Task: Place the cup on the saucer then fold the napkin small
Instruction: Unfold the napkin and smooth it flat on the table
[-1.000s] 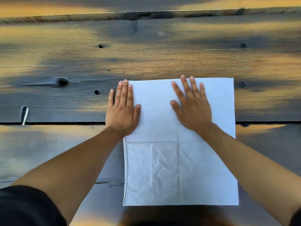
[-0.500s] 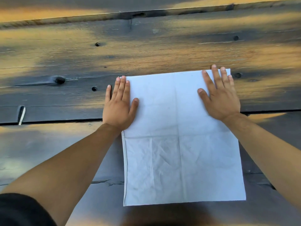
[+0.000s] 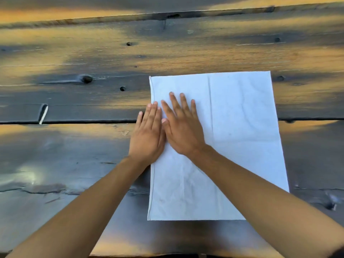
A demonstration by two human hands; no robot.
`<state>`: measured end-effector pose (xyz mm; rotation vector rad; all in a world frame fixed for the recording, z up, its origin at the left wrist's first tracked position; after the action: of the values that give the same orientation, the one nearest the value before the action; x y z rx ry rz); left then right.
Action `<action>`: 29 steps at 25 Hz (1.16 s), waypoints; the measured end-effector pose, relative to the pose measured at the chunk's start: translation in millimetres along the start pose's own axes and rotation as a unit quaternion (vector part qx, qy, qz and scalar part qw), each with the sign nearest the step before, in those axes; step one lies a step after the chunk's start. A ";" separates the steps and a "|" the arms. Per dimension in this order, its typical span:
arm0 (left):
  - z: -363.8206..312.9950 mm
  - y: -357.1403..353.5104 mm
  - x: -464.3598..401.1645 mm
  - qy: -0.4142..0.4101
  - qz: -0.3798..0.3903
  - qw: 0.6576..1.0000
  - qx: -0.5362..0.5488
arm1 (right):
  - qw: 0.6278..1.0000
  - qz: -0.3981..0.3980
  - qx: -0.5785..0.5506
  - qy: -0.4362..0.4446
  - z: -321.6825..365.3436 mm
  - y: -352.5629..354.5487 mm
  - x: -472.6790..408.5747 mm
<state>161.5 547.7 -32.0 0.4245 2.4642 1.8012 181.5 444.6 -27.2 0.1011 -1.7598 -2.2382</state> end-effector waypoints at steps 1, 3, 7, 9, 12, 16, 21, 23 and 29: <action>2.8 -6.5 4.4 0.014 0.016 0.999 -0.031 | 1.000 0.014 0.010 0.010 7.6 -9.7 2.7; 8.1 -14.4 6.2 0.026 0.025 0.997 -0.074 | 0.999 0.020 0.021 0.015 3.4 -18.7 7.5; 7.7 -18.9 5.8 0.020 0.026 0.995 -0.097 | 0.999 -0.017 0.040 0.015 -46.6 -11.2 28.7; 8.8 -19.2 5.1 0.024 0.027 0.994 -0.101 | 0.998 -0.034 0.052 -0.022 -97.2 -2.9 46.1; 6.6 -19.7 4.8 0.020 0.031 0.994 -0.105 | 0.993 -0.020 0.054 -0.103 -183.0 10.6 75.4; 7.3 -18.1 5.0 0.023 0.035 0.994 -0.105 | 0.989 0.004 0.039 -0.139 -220.8 18.9 87.6; 7.7 -18.5 4.4 0.026 0.035 0.994 -0.105 | 0.981 -0.041 -0.010 -0.188 -170.2 26.8 68.2; 7.1 -18.2 3.9 0.026 0.034 0.994 -0.102 | 0.991 -0.059 -0.010 -0.118 -104.6 22.8 45.5; 7.3 -17.9 5.1 0.021 0.030 0.994 -0.099 | 0.999 -0.008 0.041 0.012 -19.5 -20.1 29.1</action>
<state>154.8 550.7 -50.6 0.4556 2.2901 2.0733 154.6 422.6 -47.8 0.1576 -1.8438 -2.1670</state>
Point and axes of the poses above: each hand's wrist, its own x-axis away from the middle knuckle, its own y-axis out of the back of the hand, z = x × y, the point moved 8 cm from there along -x, towards the middle knuckle, and after that the axes turned 1 degree about y, right-handed, at the moved point
